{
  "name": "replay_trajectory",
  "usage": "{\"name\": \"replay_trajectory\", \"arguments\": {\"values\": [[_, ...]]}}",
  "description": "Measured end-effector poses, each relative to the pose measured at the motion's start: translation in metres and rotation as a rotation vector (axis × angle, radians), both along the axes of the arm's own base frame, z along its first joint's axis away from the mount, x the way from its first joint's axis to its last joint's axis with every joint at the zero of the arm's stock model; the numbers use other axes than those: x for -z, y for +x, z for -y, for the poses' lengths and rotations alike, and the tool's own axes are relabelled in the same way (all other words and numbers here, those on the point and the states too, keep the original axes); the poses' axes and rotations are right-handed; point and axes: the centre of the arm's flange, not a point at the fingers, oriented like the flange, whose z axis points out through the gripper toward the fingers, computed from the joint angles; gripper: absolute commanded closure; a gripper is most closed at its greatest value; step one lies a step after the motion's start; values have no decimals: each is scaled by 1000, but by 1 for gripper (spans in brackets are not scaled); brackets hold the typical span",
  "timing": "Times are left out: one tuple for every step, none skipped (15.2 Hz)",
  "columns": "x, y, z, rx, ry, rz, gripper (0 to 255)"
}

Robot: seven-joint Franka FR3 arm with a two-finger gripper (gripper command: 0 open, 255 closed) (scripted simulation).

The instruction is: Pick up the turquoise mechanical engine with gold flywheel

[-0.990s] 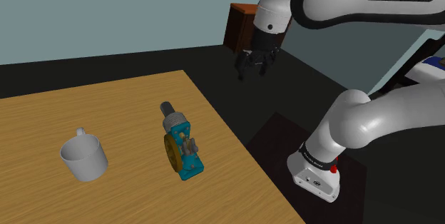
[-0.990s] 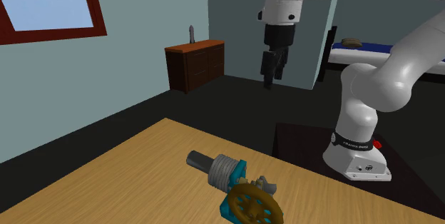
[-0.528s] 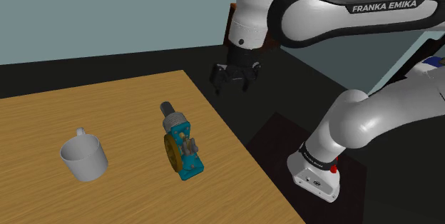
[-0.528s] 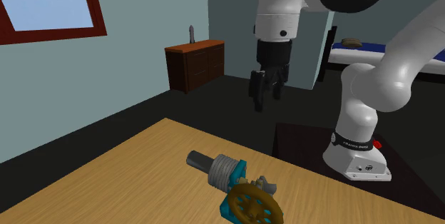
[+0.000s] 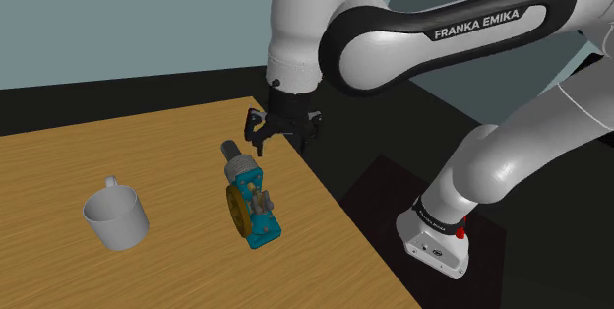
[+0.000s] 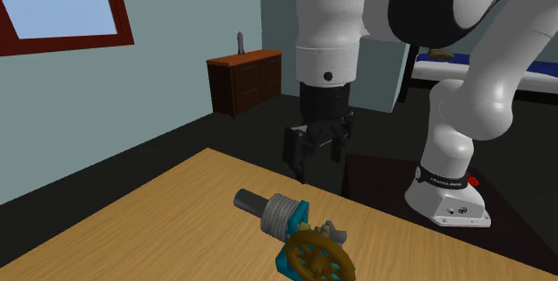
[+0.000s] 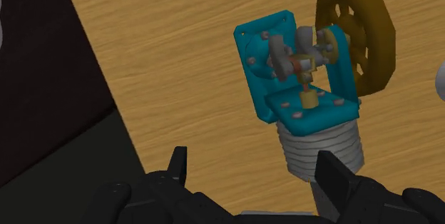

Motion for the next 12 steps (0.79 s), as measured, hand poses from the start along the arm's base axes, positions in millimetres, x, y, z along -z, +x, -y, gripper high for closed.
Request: {"name": "replay_trajectory", "arguments": {"values": [[3, 7, -10, 21, 1, -1, 0], [5, 13, -21, 43, 3, -3, 0], [11, 19, -36, 62, 5, -5, 0], [14, 26, -46, 86, 6, -8, 0], [20, 26, -55, 108, 7, -10, 0], [24, 29, -61, 120, 8, -11, 0], [30, 32, -64, 128, 9, -12, 0], [34, 33, -66, 131, 10, -12, 0], [39, 34, -67, 133, 11, -11, 0], [45, 35, -67, 134, 11, -12, 0], [51, 35, -68, 135, 11, -12, 0], [56, 35, -67, 135, 11, -12, 0]]}}
